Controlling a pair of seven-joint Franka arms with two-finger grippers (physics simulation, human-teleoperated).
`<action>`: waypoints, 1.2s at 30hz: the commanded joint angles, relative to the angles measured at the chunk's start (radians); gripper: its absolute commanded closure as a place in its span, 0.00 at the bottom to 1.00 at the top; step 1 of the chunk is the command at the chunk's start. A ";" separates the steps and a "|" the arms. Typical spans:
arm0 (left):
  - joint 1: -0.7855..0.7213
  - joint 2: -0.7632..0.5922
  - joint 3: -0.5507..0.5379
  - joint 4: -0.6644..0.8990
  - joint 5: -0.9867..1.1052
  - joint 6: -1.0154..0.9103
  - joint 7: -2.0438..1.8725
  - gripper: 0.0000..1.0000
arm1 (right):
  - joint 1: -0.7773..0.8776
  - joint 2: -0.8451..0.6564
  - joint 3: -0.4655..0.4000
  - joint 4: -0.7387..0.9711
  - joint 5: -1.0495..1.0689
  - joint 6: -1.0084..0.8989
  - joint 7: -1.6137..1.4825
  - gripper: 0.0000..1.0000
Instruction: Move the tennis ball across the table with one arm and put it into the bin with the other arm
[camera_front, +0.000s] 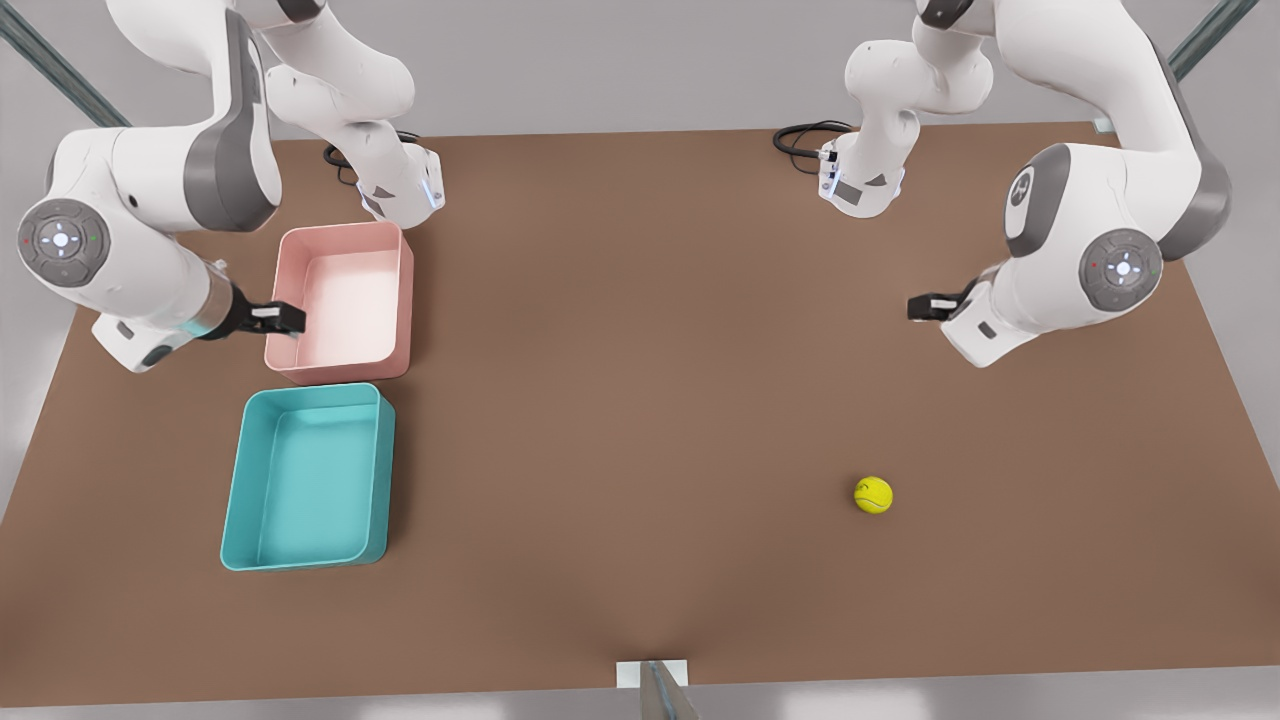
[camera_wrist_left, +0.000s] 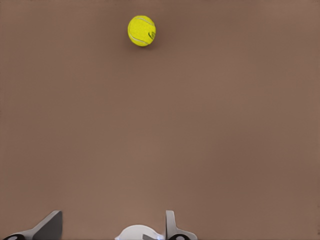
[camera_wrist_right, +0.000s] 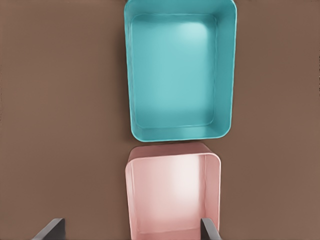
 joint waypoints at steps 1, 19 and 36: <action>-0.001 -0.001 0.001 0.000 0.000 0.068 -0.208 0.00 | 0.000 -0.002 0.000 -0.004 0.002 0.085 0.030 0.00; 0.121 0.515 -0.009 -0.041 0.000 0.745 1.882 0.79 | 0.012 0.073 -0.002 0.006 -0.014 0.134 0.028 0.00; 0.122 0.604 -0.006 -0.052 0.083 0.934 1.630 0.79 | 0.013 0.096 0.000 0.009 -0.014 0.134 0.028 0.00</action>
